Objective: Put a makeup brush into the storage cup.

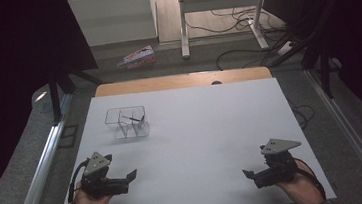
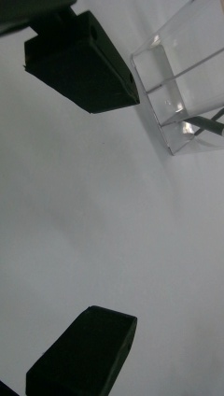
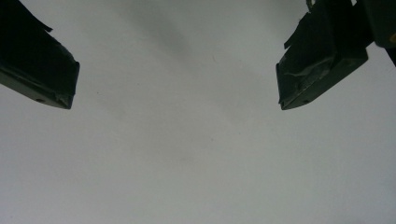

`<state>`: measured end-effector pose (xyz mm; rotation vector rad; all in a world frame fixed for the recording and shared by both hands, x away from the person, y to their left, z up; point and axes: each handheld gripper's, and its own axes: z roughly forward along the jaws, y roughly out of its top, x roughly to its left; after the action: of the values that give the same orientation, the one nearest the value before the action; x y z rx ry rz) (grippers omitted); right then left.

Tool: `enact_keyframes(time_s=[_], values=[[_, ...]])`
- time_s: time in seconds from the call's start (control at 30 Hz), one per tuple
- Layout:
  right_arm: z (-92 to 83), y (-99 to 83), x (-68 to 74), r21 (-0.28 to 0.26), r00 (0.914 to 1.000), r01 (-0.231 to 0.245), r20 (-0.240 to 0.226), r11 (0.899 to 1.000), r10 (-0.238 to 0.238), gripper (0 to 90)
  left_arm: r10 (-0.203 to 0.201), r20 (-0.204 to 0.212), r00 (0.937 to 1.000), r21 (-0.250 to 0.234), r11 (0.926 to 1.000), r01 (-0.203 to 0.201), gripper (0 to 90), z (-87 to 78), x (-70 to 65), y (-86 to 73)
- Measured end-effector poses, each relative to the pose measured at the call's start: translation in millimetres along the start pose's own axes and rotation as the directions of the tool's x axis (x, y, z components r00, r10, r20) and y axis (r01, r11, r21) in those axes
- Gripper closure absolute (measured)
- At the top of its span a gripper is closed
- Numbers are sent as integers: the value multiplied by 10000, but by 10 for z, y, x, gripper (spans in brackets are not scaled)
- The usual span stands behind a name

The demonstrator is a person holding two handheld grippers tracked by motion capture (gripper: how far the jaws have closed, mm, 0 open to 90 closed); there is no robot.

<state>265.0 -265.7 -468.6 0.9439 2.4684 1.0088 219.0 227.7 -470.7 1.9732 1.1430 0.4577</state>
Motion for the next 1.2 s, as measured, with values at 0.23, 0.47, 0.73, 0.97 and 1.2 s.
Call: enact_keyframes(time_s=[0.23,0.47,0.73,0.97,1.2], values=[[-11,-7,-2,7,10000,-4,46,10000,4,0,-29,-111,9999,88,10000,30,13,-43,-1,-66],[-20,-19,4,29,10000,-56,60,10000,55,0,4,-250,9997,189,9998,1,13,-77,-6,-126],[-39,-45,4,14,9998,-154,80,9999,154,0,75,-536,9985,298,9995,-59,13,-105,-5,-205],[-41,-74,8,72,9998,-162,66,9998,161,0,184,-748,9970,518,9986,-146,11,-105,-20,-291],[-35,-119,17,170,9998,-210,34,9996,209,0,170,-803,9966,775,9969,-108,7,-68,-18,-371]])
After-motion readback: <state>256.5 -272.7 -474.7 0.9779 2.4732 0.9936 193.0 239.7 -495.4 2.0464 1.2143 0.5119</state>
